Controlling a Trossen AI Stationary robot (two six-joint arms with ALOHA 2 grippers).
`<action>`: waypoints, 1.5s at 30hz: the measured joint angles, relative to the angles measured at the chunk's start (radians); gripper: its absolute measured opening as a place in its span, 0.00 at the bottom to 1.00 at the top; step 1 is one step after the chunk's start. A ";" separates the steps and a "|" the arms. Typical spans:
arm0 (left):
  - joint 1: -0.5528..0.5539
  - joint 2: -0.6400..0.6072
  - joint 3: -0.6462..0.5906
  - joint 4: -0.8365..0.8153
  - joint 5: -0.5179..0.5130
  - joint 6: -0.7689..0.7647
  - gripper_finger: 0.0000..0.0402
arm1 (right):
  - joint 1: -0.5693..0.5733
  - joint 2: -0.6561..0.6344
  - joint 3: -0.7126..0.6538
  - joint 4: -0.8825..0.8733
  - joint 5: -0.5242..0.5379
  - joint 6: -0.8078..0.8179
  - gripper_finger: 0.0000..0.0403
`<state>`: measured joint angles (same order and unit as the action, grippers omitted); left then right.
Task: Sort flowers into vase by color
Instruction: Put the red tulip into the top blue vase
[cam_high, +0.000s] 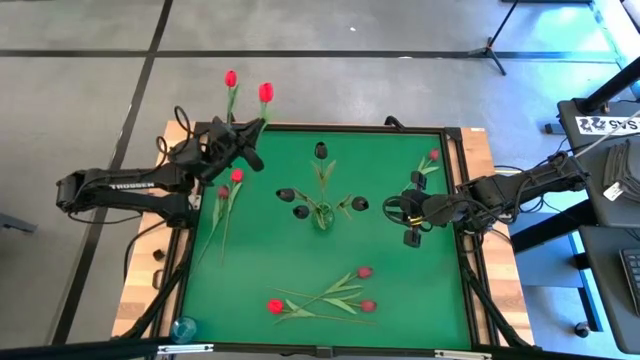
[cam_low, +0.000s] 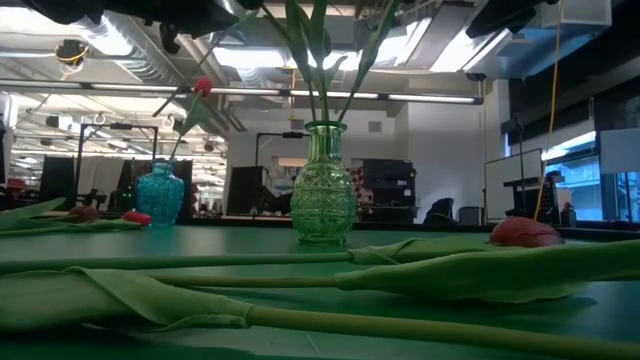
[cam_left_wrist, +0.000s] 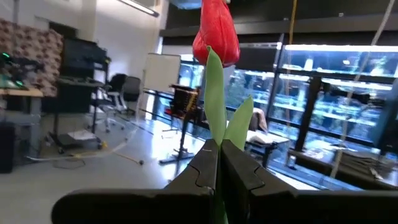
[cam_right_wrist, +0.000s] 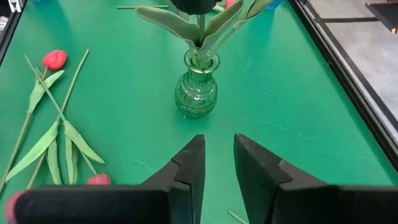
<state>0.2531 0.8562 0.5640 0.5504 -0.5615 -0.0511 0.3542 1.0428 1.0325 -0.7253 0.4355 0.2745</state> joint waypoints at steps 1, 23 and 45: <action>0.000 0.000 0.000 0.010 -0.005 0.012 0.01 | 0.000 0.000 0.000 -0.002 0.000 0.006 0.21; 0.289 -0.070 -0.224 0.688 -0.139 0.389 0.01 | 0.000 0.000 0.000 -0.001 -0.009 0.026 0.21; 0.639 0.158 -0.238 0.890 -0.086 0.381 0.01 | -0.001 0.000 0.000 0.111 0.152 -0.018 0.21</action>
<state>0.8921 1.0145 0.3262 1.4403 -0.6479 0.3301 0.3531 1.0431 1.0328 -0.6147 0.5873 0.2569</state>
